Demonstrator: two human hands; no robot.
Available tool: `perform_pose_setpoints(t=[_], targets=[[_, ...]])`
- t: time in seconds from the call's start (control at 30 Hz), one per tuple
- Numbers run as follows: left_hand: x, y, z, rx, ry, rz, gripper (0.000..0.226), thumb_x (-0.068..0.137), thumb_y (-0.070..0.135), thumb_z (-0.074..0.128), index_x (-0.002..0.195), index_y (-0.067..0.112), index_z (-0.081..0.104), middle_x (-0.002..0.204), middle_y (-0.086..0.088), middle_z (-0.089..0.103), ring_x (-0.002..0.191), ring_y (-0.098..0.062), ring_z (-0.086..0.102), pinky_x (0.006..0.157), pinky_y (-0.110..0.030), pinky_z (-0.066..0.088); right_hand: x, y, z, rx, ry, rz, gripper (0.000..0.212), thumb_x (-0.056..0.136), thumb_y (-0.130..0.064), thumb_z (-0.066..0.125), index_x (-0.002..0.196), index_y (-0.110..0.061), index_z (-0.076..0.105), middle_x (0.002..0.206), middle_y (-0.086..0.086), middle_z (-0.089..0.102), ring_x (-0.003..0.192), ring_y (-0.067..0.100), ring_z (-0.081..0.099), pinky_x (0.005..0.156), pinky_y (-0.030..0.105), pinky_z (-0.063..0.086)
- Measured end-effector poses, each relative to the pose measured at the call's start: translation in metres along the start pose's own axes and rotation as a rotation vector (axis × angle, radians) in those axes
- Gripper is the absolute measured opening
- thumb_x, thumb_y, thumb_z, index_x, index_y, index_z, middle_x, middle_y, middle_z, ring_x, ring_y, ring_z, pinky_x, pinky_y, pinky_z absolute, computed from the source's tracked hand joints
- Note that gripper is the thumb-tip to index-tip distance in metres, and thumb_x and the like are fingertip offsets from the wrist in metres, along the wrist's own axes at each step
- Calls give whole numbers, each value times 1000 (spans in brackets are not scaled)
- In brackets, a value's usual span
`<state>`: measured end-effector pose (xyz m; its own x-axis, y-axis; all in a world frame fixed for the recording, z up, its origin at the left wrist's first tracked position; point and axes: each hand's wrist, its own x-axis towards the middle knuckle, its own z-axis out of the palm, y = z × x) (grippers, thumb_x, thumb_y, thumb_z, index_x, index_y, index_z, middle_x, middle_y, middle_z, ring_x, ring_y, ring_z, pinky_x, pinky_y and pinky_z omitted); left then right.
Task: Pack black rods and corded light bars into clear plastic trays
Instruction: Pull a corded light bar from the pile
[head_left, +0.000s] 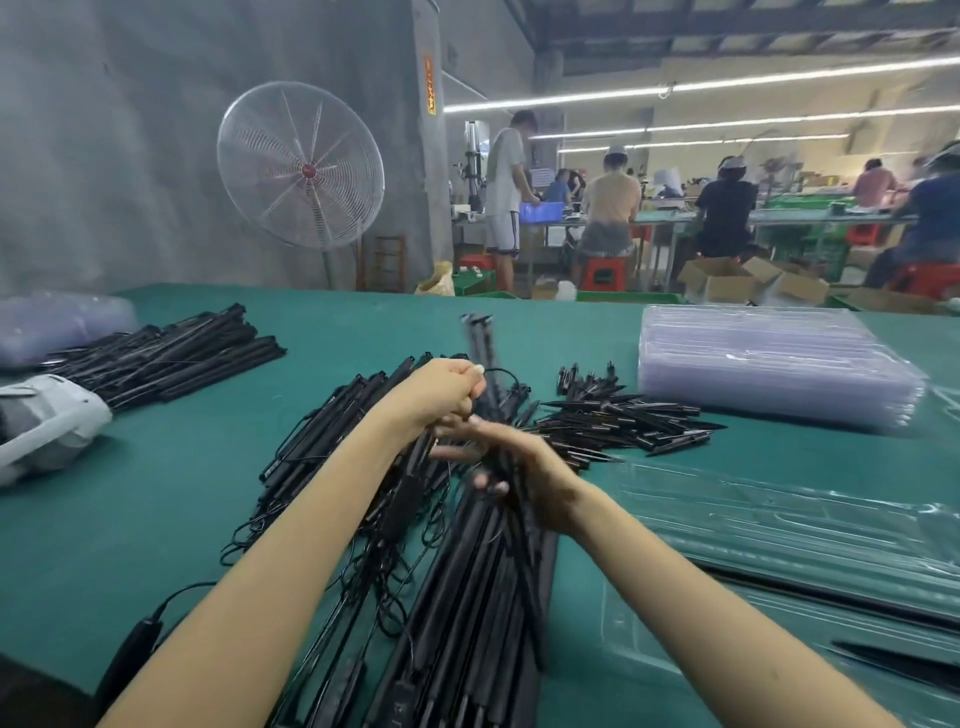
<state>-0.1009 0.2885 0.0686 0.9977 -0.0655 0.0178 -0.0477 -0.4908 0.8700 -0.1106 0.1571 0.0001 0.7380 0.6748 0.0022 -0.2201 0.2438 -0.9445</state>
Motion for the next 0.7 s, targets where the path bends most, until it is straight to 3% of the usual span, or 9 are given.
perform_pose_setpoints(t=[0.07,0.13,0.23,0.3,0.37,0.43,0.53,0.6,0.7], targets=[[-2,-2,0,124,20,74,41,103,24,36,64,16,45,43,8,41,38,-7,36,46,-20,33,-2,15,19,59,-175,95,36,96,-27,45,123,-6,53,117,14,65,46,3,49,40,10,33],[-7,-2,-2,297,57,118,43,101,30,40,61,21,49,60,1,48,56,-11,43,62,-25,34,0,24,34,101,-212,152,26,97,-21,44,111,-2,56,102,11,66,45,3,51,39,10,37],[-16,-6,-6,338,226,157,36,99,29,44,67,24,60,85,-4,62,86,-12,51,75,-24,33,3,24,45,72,-69,165,15,95,-16,47,90,-3,53,79,10,62,37,7,47,35,12,35],[-27,-18,-9,279,400,195,22,98,26,47,86,18,63,99,-13,63,92,-18,54,78,-27,39,1,24,46,134,43,181,20,95,-15,46,79,-5,51,68,11,63,33,9,46,31,13,34],[-43,-41,-9,214,474,139,19,98,31,45,102,16,55,105,-8,55,94,-18,53,81,-29,40,-1,27,45,218,162,198,25,94,-13,46,71,-6,51,61,13,64,30,10,47,28,15,33],[-63,-67,-3,188,301,-77,31,99,45,35,101,17,49,94,-3,57,77,-13,55,67,-26,42,0,31,44,238,279,194,24,91,-12,48,68,-6,51,67,17,64,29,12,45,28,15,31],[-90,-92,-1,-41,-143,-306,57,97,58,16,105,20,56,65,-3,60,51,-15,57,51,-23,47,8,34,43,198,408,153,19,86,-10,50,67,-6,49,83,24,58,30,15,39,30,16,31],[-100,-98,-4,-168,-273,-259,54,97,59,18,110,22,54,58,-4,57,45,-17,54,47,-23,47,14,31,46,195,435,127,19,86,-7,49,67,-5,48,87,25,55,31,17,44,29,16,31],[-108,-95,-10,-254,-273,-135,41,93,51,36,89,13,49,49,4,36,36,-8,28,40,-17,28,17,19,54,245,374,98,19,87,-5,45,69,-7,46,75,24,61,35,19,54,29,15,33]])
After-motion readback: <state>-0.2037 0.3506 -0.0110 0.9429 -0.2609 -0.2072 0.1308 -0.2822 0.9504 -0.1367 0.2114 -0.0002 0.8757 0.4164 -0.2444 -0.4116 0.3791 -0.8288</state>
